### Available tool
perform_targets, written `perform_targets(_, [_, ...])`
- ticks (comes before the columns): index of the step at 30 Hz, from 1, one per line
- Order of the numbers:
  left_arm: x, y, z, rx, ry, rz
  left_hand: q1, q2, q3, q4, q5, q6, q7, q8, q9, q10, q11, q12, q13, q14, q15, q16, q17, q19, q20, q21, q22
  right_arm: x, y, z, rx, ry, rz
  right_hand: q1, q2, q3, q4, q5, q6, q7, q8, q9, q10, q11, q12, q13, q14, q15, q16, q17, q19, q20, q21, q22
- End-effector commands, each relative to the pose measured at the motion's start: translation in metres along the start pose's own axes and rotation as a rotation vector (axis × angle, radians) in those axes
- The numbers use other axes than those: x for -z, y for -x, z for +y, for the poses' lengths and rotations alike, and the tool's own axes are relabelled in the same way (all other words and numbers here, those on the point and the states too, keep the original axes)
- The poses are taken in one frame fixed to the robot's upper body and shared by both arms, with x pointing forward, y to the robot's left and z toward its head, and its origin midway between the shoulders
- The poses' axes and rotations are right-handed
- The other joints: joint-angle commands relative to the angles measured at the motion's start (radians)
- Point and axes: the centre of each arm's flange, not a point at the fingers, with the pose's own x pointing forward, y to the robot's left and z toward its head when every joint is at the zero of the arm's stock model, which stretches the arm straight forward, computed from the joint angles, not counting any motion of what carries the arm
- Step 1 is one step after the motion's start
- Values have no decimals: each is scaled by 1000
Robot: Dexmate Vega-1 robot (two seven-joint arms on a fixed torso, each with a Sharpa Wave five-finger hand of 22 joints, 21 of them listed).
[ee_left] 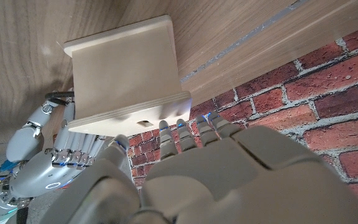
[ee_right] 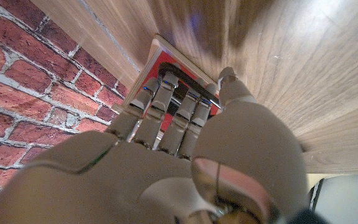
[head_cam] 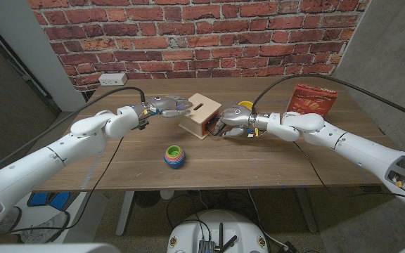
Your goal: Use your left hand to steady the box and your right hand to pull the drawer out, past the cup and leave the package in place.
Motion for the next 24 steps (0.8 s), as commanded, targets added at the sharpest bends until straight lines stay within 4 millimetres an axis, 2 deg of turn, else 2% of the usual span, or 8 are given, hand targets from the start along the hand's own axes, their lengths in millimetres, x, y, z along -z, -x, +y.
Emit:
perform_targets(1, [-1, -2, -3, 24, -14, -11, 5, 35, 3, 7, 8, 16, -2, 8, 3, 17, -1, 8, -1, 22, -149, 8, 0, -8, -178, 6, 1, -1, 0, -3, 16, 6, -11, 14, -1, 6, 0, 3, 16, -1, 11, 5, 15, 1, 8, 5, 13, -157, 2, 3, 10, -120, 0, 1])
perform_targets(11, [-2, -2, -4, 34, -25, -13, 11, 40, 4, 8, 10, 22, 4, 7, 3, 34, 1, 9, -1, 42, -148, 8, -1, -2, -178, 9, 1, 1, 1, -3, 16, 5, -17, 24, 1, 11, 1, 3, 40, -4, 22, 9, 31, 1, 4, 2, 25, -158, -6, 3, 21, -133, 1, 1])
perform_targets(19, [-2, -2, -3, 38, -31, -4, 15, 43, 6, 6, 11, 33, 9, 9, 3, 45, 2, 10, -1, 53, -146, 7, -2, 2, -178, 11, 0, 3, 2, -3, 16, 1, -22, 4, 23, 13, 15, 5, 80, -5, 33, 4, 73, 1, 5, -4, 54, -158, -15, 3, 32, -144, 2, 1])
perform_targets(24, [-2, -2, -4, 40, -31, -3, 18, 44, 7, 5, 11, 40, 10, 10, 3, 54, 5, 11, -1, 61, -144, 7, -2, 7, -176, 13, 0, 3, 2, -4, 9, 0, -29, 7, 31, 16, 9, 7, 105, -9, 44, 9, 100, 1, 4, -7, 71, -160, -20, 5, 39, -148, 2, 1])
